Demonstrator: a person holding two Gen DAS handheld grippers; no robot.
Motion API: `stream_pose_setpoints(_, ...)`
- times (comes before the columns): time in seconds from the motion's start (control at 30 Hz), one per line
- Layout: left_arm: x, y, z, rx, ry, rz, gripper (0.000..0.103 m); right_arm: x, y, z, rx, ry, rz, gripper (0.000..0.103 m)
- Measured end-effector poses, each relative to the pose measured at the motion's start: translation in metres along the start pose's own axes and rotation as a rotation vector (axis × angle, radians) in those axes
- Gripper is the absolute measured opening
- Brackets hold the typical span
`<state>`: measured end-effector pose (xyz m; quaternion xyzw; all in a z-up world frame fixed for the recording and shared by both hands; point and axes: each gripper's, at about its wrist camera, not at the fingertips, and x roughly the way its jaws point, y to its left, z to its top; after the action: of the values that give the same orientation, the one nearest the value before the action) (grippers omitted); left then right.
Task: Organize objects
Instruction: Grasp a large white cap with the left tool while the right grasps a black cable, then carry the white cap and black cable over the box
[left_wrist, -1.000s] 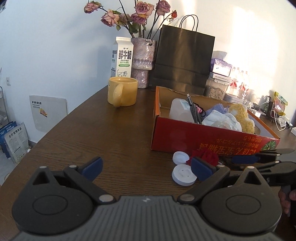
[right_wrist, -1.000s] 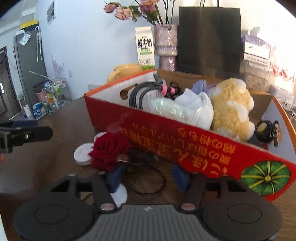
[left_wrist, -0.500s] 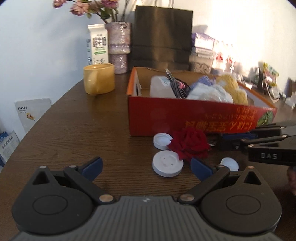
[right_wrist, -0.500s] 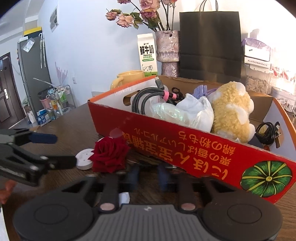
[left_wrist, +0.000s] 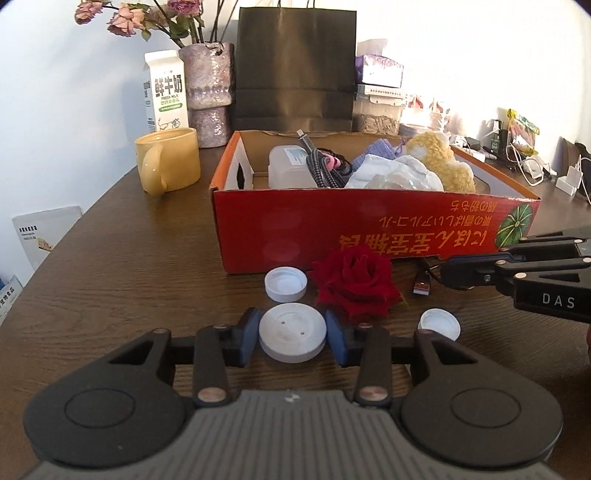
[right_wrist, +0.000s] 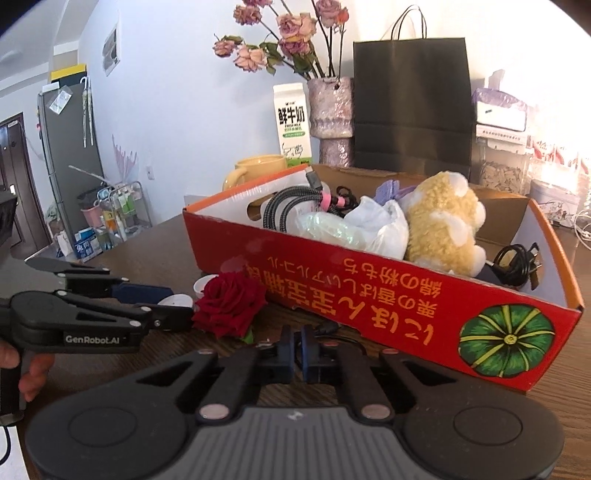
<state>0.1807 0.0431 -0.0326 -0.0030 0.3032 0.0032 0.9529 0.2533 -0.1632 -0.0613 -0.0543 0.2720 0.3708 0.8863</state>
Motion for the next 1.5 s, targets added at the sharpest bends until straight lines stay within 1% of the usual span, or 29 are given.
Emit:
stream_pose_setpoints(0.13,-0.008,0.003,0.000,-0.013,-0.016,0.002,0.040,-0.006,-0.001,-0.001,0.005,-0.016,-0.006,0.003)
stream_pose_setpoints(0.17,-0.010,0.003,0.000,-0.015,-0.020,0.003,0.040,-0.006,-0.001,-0.001,0.007,-0.011,-0.005,0.006)
stream_pose_setpoints(0.2,-0.012,0.003,0.000,-0.017,-0.024,0.003,0.040,-0.005,-0.002,-0.001,0.011,0.000,0.004,0.012)
stream_pose_setpoints(0.27,-0.015,0.004,0.000,-0.022,-0.033,0.001,0.040,-0.002,0.000,-0.001,0.007,0.016,-0.001,0.014)
stream_pose_setpoints(0.43,-0.022,0.004,-0.001,-0.032,-0.045,-0.009,0.041,0.014,0.002,0.002,0.004,0.079,-0.016,0.014)
stream_pose_setpoints(0.47,-0.023,0.004,-0.001,-0.033,-0.045,-0.010,0.040,0.015,0.004,0.002,-0.009,0.079,-0.017,0.013)
stream_pose_setpoints(0.5,-0.024,0.004,-0.001,-0.034,-0.046,-0.010,0.040,0.015,0.007,0.002,-0.027,0.086,-0.021,0.008)
stream_pose_setpoints(0.53,-0.025,0.004,-0.002,-0.035,-0.047,-0.010,0.041,0.015,0.010,0.002,-0.044,0.092,-0.023,0.006)
stream_pose_setpoints(0.63,-0.030,0.007,-0.003,-0.044,-0.058,-0.011,0.041,0.013,0.014,0.000,-0.058,0.090,-0.007,0.004)
stream_pose_setpoints(0.93,-0.043,0.008,0.003,-0.050,-0.106,-0.016,0.041,-0.020,0.014,0.003,-0.026,-0.003,-0.018,0.004)
stream_pose_setpoints(1.1,-0.050,-0.001,0.011,-0.037,-0.140,-0.039,0.041,-0.036,0.014,0.011,-0.033,-0.051,-0.024,0.004)
stream_pose_setpoints(1.3,-0.053,-0.014,0.028,-0.024,-0.193,-0.068,0.041,-0.056,0.010,0.023,-0.038,-0.118,-0.050,0.004)
stream_pose_setpoints(1.5,-0.045,-0.027,0.052,-0.030,-0.242,-0.088,0.041,-0.065,-0.006,0.036,-0.031,-0.182,-0.105,0.004)
